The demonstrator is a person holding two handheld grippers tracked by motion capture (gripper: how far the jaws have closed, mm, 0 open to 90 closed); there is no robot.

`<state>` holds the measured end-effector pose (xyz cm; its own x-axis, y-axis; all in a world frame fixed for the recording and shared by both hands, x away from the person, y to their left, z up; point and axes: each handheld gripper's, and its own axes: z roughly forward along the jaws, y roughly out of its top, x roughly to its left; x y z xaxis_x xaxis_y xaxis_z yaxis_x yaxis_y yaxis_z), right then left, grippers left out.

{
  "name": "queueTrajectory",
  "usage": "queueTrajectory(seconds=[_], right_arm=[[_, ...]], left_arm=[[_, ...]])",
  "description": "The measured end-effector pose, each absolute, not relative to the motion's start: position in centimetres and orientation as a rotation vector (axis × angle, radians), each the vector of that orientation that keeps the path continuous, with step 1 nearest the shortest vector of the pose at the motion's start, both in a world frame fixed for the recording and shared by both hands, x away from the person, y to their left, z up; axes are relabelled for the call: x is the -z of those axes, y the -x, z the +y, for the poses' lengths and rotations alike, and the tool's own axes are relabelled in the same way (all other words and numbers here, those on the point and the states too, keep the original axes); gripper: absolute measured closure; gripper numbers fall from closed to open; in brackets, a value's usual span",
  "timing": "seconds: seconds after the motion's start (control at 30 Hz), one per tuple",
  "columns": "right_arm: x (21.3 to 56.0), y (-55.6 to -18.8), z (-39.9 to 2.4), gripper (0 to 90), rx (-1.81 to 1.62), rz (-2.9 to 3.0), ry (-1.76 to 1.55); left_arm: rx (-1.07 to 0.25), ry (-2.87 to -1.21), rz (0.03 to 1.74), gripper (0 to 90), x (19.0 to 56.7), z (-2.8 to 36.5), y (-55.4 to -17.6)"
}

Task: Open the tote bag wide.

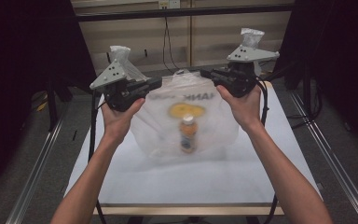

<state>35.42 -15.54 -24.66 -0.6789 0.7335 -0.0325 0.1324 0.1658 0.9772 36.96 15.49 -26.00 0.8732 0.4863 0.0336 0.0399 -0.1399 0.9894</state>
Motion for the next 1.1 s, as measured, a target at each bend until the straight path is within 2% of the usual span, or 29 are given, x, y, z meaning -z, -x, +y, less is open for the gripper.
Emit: queueTrajectory(seconds=[0.3, 0.67, 1.1], right_arm=[[25.2, -37.0, -14.7, 90.0, -1.468, 1.97, -0.871], [30.3, -39.5, -14.6, 90.0, -1.383, 2.068, -0.985], [35.8, -38.4, -14.4, 90.0, -1.319, 2.237, -1.015]], left_arm=[[-0.379, -1.706, 0.472, 90.0, 26.8, 14.7, -39.9], [-0.318, -1.849, 0.511, 90.0, 31.6, 12.4, -41.6], [-0.262, -1.896, 0.477, 90.0, 33.7, 10.9, -40.8]])
